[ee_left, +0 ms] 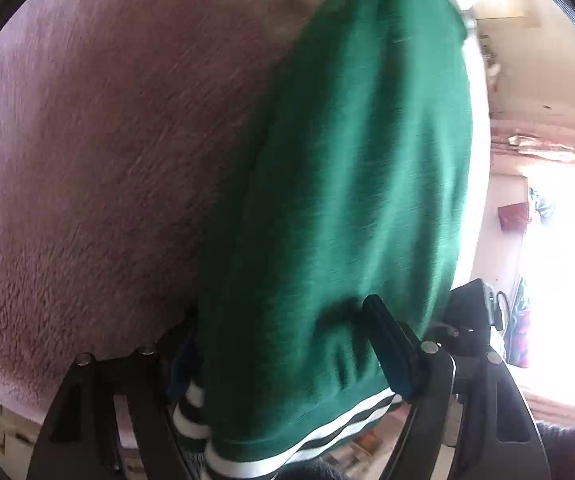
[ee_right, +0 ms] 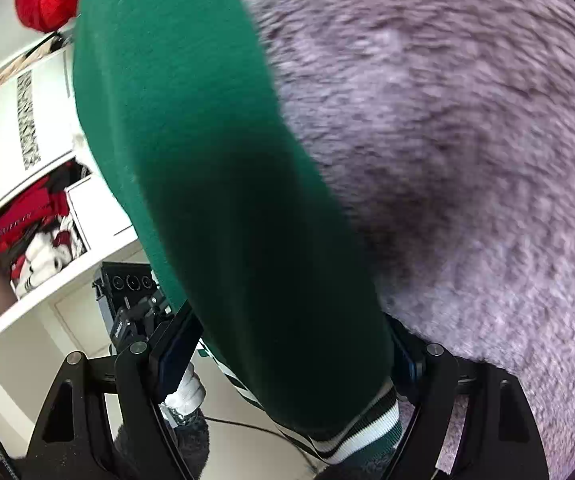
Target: Fold large clothes
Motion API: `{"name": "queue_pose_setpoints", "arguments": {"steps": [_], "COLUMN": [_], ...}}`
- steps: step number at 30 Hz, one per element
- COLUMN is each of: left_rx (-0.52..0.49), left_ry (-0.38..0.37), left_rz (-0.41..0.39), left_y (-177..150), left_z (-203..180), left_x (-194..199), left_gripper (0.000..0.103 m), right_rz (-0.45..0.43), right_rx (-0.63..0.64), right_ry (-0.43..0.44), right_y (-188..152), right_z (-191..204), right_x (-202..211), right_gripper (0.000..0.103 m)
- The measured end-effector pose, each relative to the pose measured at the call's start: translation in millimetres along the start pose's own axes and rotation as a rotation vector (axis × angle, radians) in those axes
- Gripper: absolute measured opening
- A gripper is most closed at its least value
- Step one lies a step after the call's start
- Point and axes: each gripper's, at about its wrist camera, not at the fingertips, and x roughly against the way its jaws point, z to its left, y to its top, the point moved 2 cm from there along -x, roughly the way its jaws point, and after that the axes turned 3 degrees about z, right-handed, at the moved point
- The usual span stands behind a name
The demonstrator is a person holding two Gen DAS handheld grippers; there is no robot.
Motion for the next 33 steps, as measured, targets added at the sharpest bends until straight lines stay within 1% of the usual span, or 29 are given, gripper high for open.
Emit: {"name": "queue_pose_setpoints", "arguments": {"steps": [1, 2, 3, 5, 7, 8, 11, 13, 14, 15, 17, 18, 20, 21, 23, 24, 25, 26, 27, 29, 30, 32, 33], "left_rx": [-0.027, -0.041, -0.035, -0.002, 0.010, 0.008, 0.002, -0.006, -0.004, -0.006, -0.043, -0.067, -0.102, -0.121, -0.166, -0.191, -0.213, -0.215, -0.223, -0.226, -0.224, -0.222, -0.201], "left_ry": [0.018, 0.018, 0.009, -0.031, -0.057, -0.079, -0.112, -0.114, -0.131, -0.127, -0.144, -0.146, -0.170, -0.185, -0.208, -0.205, -0.202, -0.208, -0.214, -0.208, -0.205, -0.172, -0.145], "left_rz": [-0.015, -0.027, -0.036, -0.054, -0.066, -0.077, -0.108, -0.122, -0.126, -0.128, -0.130, -0.141, -0.152, -0.167, -0.192, -0.204, -0.213, -0.220, -0.221, -0.230, -0.220, -0.199, -0.168], "left_y": [-5, -6, -5, -6, -10, -14, -22, -21, -18, -12, 1, 16, 50, 76, 116, 131, 158, 176, 199, 232, 260, 290, 315], "left_z": [-6, -11, -14, -21, -25, -33, -48, -67, -77, -86, -89, -101, -117, -128, -143, -149, -161, -169, -179, -186, -191, -185, -183], "left_x": [2, 6, 10, 22, 37, 48, 86, 109, 120, 128, 142, 146, 149, 150, 155, 160, 161, 162, 160, 158, 148, 133, 114], "left_gripper": [0.035, 0.029, 0.024, 0.022, 0.020, 0.020, 0.019, 0.019, 0.019, 0.019, 0.019, 0.019, 0.019, 0.019, 0.019, 0.019, 0.020, 0.020, 0.020, 0.020, 0.020, 0.020, 0.020], "right_rz": [-0.005, -0.014, -0.021, -0.038, -0.049, -0.050, -0.040, -0.019, -0.009, -0.006, -0.009, -0.020, -0.054, -0.070, -0.124, -0.149, -0.173, -0.195, -0.212, -0.239, -0.250, -0.256, -0.263], "right_rx": [-0.001, -0.018, -0.034, -0.040, -0.055, -0.058, -0.040, -0.028, -0.036, -0.045, -0.048, -0.028, 0.008, 0.016, 0.056, 0.071, 0.083, 0.109, 0.122, 0.130, 0.127, 0.103, 0.084], "right_ry": [0.012, 0.048, 0.052, 0.072, 0.105, 0.129, 0.166, 0.173, 0.184, 0.198, 0.217, 0.216, 0.206, 0.208, 0.225, 0.229, 0.237, 0.241, 0.240, 0.244, 0.240, 0.237, 0.226], "right_y": [2, 0, 1, 3, -9, -19, -46, -59, -65, -68, -63, -56, -34, -25, 11, 40, 59, 83, 107, 159, 181, 229, 253], "right_z": [1, 0, 2, 7, 18, 27, 64, 89, 102, 113, 139, 151, 180, 190, 219, 234, 249, 267, 283, 311, 314, 318, 315], "right_x": [0, 0, -4, 6, 21, 26, 41, 52, 58, 62, 75, 83, 96, 108, 129, 149, 157, 168, 174, 182, 189, 194, 195], "right_gripper": [0.061, 0.036, 0.033, 0.026, 0.023, 0.022, 0.022, 0.022, 0.022, 0.022, 0.022, 0.021, 0.021, 0.021, 0.021, 0.021, 0.021, 0.021, 0.021, 0.021, 0.021, 0.021, 0.021]}}
